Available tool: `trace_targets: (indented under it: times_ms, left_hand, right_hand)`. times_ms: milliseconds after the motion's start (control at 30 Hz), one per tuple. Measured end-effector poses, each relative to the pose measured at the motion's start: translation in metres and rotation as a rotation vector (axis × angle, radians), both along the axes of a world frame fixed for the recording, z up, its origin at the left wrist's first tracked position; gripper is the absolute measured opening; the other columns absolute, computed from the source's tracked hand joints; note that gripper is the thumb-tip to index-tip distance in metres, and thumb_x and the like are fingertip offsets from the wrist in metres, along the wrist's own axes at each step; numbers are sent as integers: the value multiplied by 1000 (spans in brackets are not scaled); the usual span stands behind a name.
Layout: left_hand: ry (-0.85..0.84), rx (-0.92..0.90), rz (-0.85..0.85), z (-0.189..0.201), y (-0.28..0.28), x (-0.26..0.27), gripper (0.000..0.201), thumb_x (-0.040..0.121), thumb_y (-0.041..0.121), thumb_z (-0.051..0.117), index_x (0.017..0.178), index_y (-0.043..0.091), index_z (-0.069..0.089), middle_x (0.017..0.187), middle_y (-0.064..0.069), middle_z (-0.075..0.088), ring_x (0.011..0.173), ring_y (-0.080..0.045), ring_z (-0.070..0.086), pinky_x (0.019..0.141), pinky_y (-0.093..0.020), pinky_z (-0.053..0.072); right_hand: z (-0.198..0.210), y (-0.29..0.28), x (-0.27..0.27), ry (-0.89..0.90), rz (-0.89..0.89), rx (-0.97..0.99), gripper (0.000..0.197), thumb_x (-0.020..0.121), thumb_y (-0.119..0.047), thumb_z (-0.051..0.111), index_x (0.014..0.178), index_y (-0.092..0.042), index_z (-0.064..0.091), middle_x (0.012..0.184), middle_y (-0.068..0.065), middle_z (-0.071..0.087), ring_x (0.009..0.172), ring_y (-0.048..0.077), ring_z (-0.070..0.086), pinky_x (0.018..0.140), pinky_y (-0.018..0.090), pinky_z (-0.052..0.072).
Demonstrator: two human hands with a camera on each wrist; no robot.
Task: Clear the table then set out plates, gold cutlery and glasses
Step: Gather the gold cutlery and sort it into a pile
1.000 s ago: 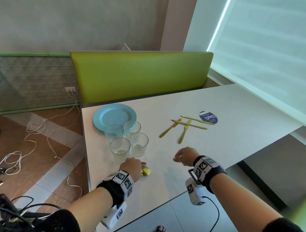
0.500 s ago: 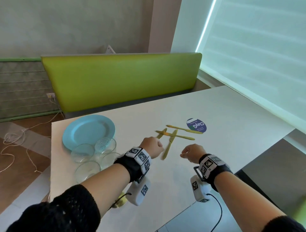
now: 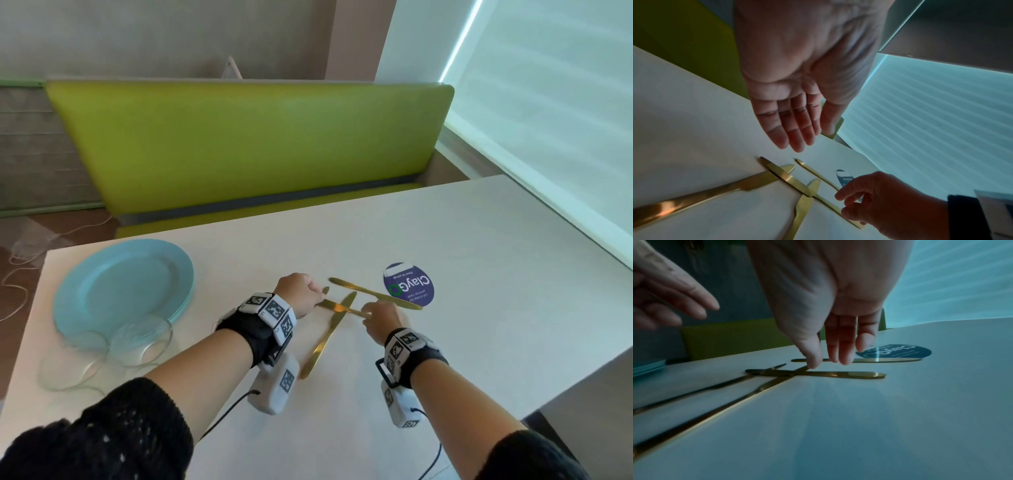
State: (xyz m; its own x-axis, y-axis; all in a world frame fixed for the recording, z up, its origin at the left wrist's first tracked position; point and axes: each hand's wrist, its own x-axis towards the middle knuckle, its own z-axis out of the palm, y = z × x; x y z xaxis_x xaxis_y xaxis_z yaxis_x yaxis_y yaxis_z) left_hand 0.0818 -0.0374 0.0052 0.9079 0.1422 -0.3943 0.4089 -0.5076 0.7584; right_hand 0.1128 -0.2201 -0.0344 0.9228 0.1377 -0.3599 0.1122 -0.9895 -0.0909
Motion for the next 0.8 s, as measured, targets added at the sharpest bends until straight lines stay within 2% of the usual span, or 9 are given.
trace_targets:
  times_ms: [167, 500, 567, 633, 733, 800]
  left_hand:
    - [46, 32, 23, -11, -1, 17, 23, 86, 22, 62, 106, 11, 66, 109, -7, 68, 102, -24, 65, 94, -34, 52]
    - [82, 22, 45, -24, -13, 30, 23, 86, 21, 63, 106, 11, 67, 112, -7, 68, 103, -23, 65, 94, -32, 52]
    - [80, 30, 38, -25, -17, 31, 20, 87, 20, 62, 104, 11, 67, 110, -7, 68, 101, -23, 66, 91, -29, 52]
    - [75, 29, 62, -26, -22, 32, 16, 88, 18, 58, 100, 12, 67, 105, -8, 69, 97, -24, 67, 88, -28, 52]
    - [98, -47, 123, -28, -33, 34, 14, 90, 24, 55, 82, 15, 60, 89, -9, 69, 85, -24, 69, 88, -30, 55]
    - [127, -94, 125, -31, -39, 36, 21, 92, 32, 52, 80, 16, 59, 97, -11, 70, 95, -26, 69, 91, -34, 54]
  right_hand:
    - [-16, 1, 17, -24, 140, -73, 27, 95, -19, 47, 117, -21, 63, 118, 1, 61, 109, 20, 60, 86, 29, 49]
    - [-17, -2, 23, -95, 370, -176, 30, 97, -15, 37, 110, -7, 63, 111, 9, 65, 104, 26, 61, 79, 31, 46]
    - [-16, -4, 23, -83, 319, -146, 30, 95, -14, 38, 107, -7, 64, 109, 9, 66, 101, 26, 62, 75, 30, 44]
    - [-12, -3, 25, -58, 189, -49, 28, 92, -16, 42, 103, -9, 66, 102, 8, 67, 93, 26, 63, 72, 29, 44]
    - [-4, 4, 26, -33, -58, 219, 25, 87, -21, 49, 92, -8, 71, 80, 9, 64, 74, 22, 55, 67, 27, 45]
    - [-1, 13, 26, 24, -176, 445, 24, 84, -20, 53, 82, -8, 74, 72, 7, 66, 73, 22, 61, 68, 26, 49]
